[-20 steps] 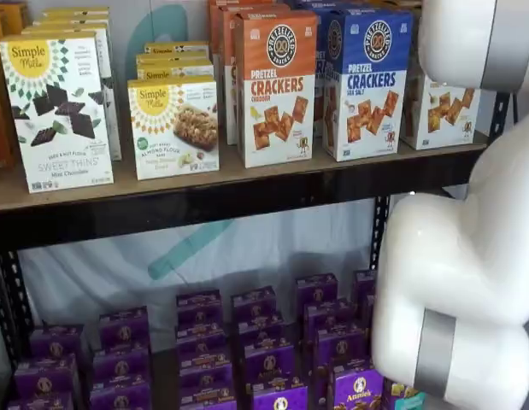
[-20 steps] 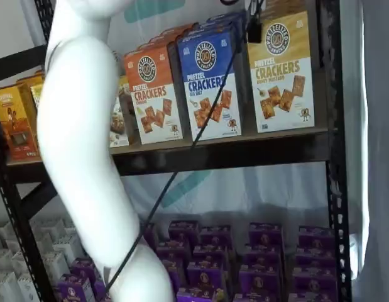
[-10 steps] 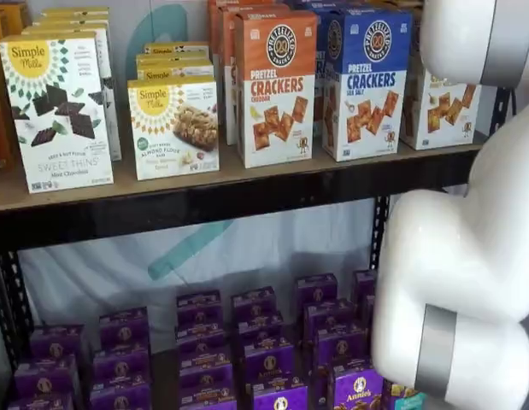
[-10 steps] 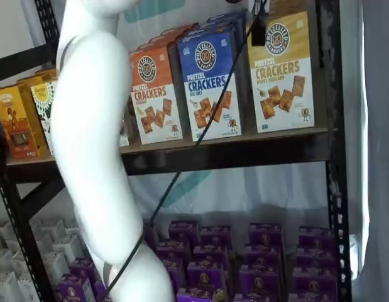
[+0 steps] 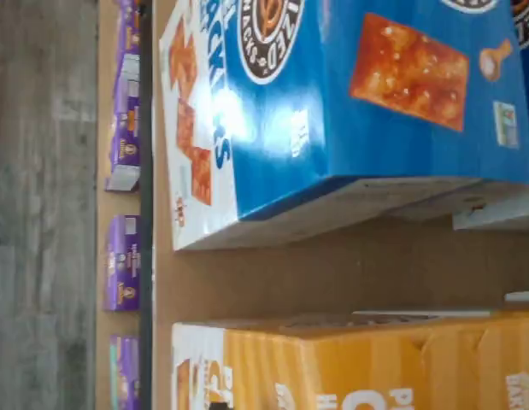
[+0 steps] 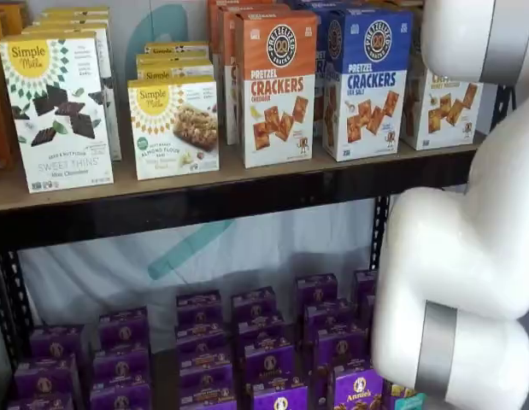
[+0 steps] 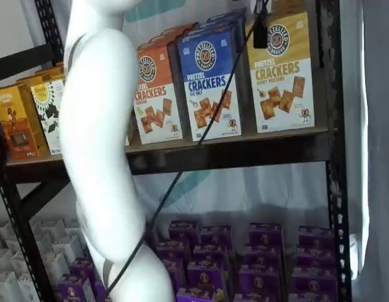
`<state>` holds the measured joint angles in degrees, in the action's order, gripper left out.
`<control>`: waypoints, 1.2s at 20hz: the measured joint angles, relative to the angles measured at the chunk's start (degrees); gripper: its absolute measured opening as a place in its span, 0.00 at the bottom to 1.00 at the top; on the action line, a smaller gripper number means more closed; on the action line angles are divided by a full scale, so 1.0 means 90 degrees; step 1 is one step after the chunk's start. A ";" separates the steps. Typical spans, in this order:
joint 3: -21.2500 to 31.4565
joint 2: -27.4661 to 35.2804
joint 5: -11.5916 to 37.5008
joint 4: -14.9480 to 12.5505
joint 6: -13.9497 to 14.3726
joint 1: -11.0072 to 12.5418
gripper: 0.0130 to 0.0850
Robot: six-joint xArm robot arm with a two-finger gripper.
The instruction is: Retrieve the yellow and white box located on the top shelf, the sixth one from the left
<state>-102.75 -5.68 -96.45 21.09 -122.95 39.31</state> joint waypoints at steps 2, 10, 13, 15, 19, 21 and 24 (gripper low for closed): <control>-0.0226 0.0110 -0.0221 -0.0227 0.0027 -0.0065 1.00; -0.0264 0.0079 -0.0266 -0.0954 0.0026 -0.0334 1.00; -0.0278 0.0083 -0.0325 -0.1135 0.0074 -0.0435 1.00; -0.0296 0.0093 -0.0362 -0.1253 0.0097 -0.0495 1.00; -0.0265 0.0080 -0.0380 -0.1380 0.0137 -0.0573 1.00; -0.0278 0.0092 -0.0408 -0.1367 0.0144 -0.0573 1.00; -0.0311 0.0114 -0.0448 -0.1323 0.0143 -0.0548 0.94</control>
<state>-105.55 -4.65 -100.49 9.19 -121.66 34.38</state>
